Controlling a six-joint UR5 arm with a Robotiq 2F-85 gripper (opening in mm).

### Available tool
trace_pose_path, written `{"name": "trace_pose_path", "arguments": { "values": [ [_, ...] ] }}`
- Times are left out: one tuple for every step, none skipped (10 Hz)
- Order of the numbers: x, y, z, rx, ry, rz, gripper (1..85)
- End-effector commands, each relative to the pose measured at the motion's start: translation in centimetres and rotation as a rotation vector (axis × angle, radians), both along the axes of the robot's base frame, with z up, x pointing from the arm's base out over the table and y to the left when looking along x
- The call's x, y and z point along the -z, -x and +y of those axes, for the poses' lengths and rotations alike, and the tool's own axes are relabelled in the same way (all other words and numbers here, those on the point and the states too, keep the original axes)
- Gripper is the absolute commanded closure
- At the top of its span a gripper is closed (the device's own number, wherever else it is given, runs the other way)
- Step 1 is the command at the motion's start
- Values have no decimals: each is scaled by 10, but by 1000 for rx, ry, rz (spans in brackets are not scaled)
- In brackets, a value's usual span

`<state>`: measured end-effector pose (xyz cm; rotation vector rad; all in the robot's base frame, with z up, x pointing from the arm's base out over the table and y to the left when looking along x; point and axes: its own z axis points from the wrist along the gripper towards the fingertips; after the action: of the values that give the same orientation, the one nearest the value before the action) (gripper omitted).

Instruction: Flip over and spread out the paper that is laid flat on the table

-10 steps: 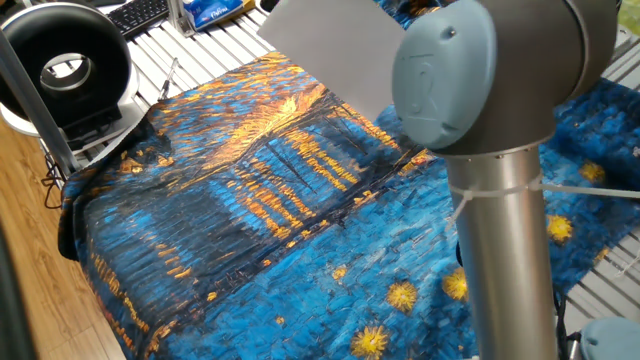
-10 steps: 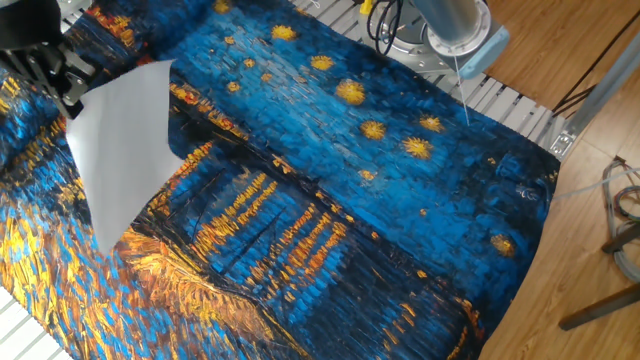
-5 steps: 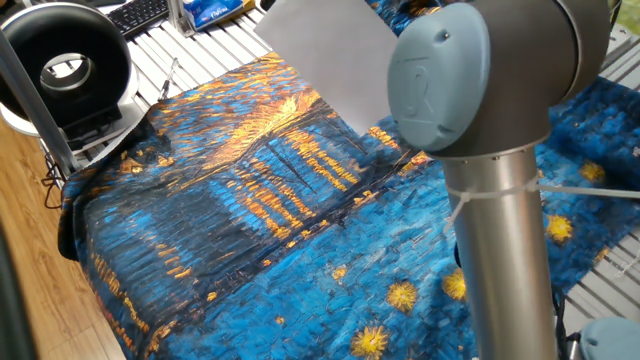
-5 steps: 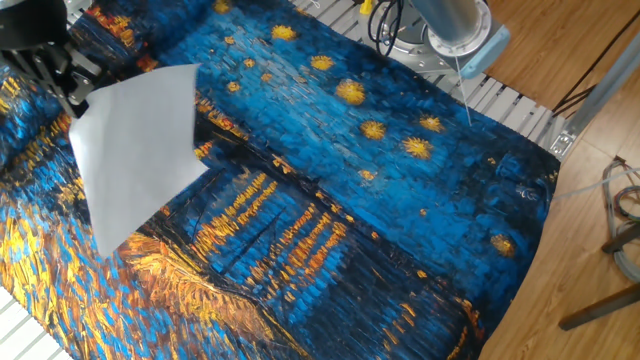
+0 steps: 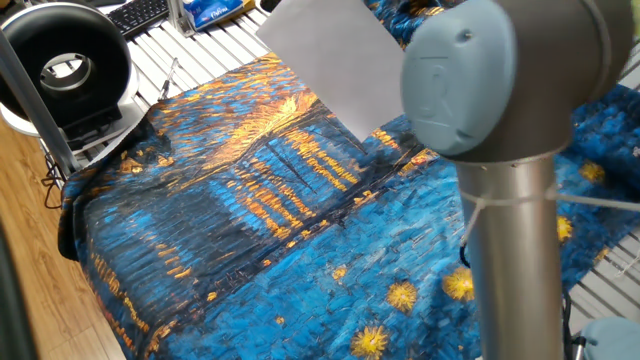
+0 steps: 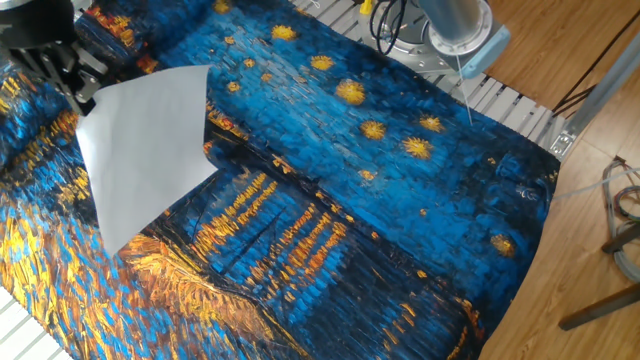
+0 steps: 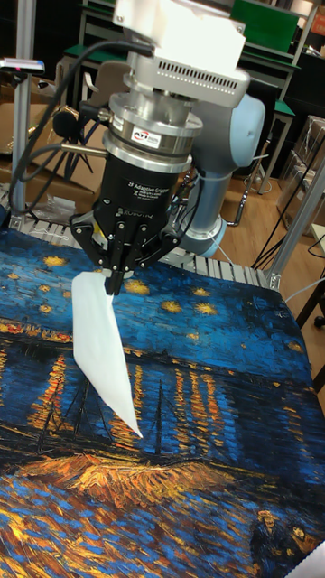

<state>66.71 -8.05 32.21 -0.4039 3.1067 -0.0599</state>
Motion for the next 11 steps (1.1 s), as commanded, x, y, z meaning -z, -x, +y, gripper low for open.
{"name": "trace_pose_path", "arguments": {
  "values": [
    [3,10,1,5,-7,-14,847],
    [3,10,1,7,-7,-15,847],
    [3,10,1,7,-7,-15,847],
    [3,9,2,7,-8,-17,847],
    [3,9,2,5,-8,-18,847],
    [3,9,2,5,-8,-18,847],
    [2,9,1,5,-2,-18,847],
    [2,10,0,5,2,-18,847],
    [1,12,-1,7,5,-18,847],
    [1,13,-2,7,7,-17,847],
    [2,13,-1,8,5,-17,847]
  ]
}}
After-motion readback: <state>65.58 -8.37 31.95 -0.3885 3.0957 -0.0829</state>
